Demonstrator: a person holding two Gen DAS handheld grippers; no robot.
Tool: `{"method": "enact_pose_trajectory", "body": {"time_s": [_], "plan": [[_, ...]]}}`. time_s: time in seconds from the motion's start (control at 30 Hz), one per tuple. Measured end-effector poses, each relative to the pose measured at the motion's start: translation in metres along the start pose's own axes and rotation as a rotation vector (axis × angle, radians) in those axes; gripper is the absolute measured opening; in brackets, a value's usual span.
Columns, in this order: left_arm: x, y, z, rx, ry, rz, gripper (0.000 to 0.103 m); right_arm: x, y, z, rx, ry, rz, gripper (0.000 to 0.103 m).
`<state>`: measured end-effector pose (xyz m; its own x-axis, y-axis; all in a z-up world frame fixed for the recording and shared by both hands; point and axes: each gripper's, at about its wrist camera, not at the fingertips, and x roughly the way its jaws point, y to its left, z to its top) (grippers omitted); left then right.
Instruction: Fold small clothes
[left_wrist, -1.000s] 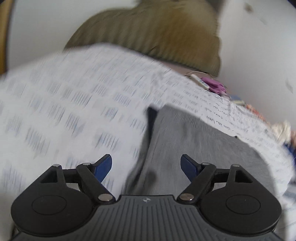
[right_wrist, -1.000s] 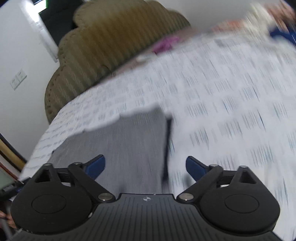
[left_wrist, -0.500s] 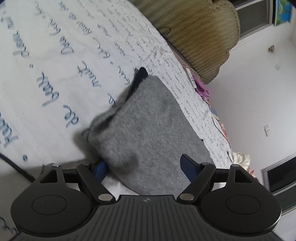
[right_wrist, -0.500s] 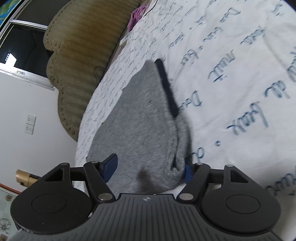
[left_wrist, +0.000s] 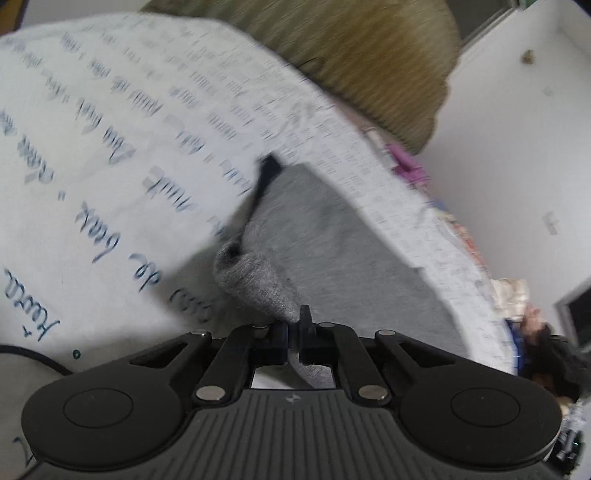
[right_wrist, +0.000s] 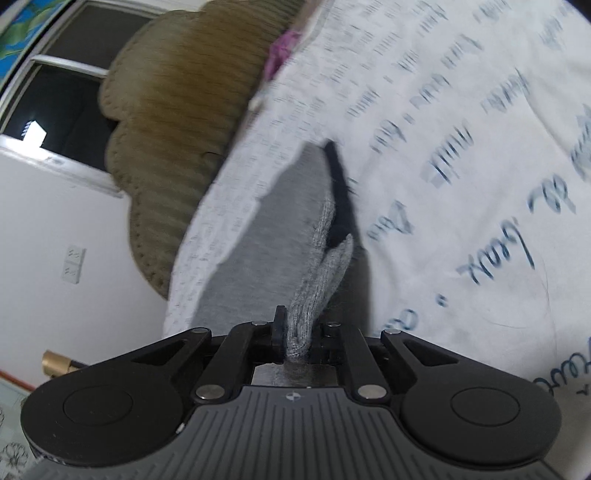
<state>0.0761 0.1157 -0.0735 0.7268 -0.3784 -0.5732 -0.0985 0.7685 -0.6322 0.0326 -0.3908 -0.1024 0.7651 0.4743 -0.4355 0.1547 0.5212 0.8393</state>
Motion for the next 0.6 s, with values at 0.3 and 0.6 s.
{"method": "enact_pose_trajectory", "body": {"time_s": [0.3, 0.6], "plan": [[0.005, 0.019, -0.014, 0.011, 0.055, 0.070, 0.004, -0.010, -0.031, -0.002, 0.018, 0.058, -0.097, 0.017], [0.004, 0.024, -0.006, -0.025, -0.044, 0.130, 0.069, -0.024, 0.001, 0.026, -0.076, -0.114, -0.107, 0.059]]}}
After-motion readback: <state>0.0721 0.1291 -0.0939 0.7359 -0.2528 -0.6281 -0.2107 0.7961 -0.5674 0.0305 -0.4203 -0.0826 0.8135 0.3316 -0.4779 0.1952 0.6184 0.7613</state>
